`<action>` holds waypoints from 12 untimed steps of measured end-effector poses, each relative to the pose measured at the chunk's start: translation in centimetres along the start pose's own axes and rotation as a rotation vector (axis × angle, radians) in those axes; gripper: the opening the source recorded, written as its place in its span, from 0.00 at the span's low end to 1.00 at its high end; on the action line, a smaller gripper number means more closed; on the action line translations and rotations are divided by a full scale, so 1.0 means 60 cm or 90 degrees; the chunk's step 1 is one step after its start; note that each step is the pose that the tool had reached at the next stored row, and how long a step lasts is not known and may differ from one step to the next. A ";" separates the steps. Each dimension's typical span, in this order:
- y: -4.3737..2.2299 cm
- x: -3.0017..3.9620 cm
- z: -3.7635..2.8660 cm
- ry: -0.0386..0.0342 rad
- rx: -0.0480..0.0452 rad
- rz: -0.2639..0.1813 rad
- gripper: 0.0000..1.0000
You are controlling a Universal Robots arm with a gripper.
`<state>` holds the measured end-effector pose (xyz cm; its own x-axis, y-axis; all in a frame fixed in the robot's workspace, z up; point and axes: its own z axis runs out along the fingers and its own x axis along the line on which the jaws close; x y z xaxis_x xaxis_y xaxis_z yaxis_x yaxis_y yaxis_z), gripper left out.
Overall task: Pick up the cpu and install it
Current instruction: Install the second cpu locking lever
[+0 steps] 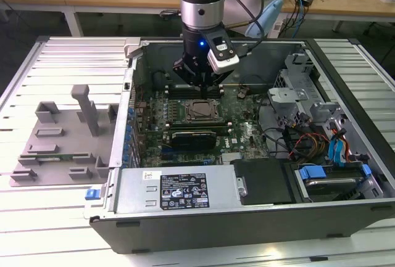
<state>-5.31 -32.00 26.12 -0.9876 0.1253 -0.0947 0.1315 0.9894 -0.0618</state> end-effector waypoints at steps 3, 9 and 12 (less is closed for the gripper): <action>-0.010 -0.001 0.001 0.0000 -0.0001 0.000 0.11; -0.028 -0.004 0.002 0.0005 -0.0041 0.000 0.11; -0.039 -0.005 0.003 0.0009 -0.0068 0.001 0.11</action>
<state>-5.31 -34.38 26.12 -0.9876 0.1263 -0.0933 0.1314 0.9900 -0.0512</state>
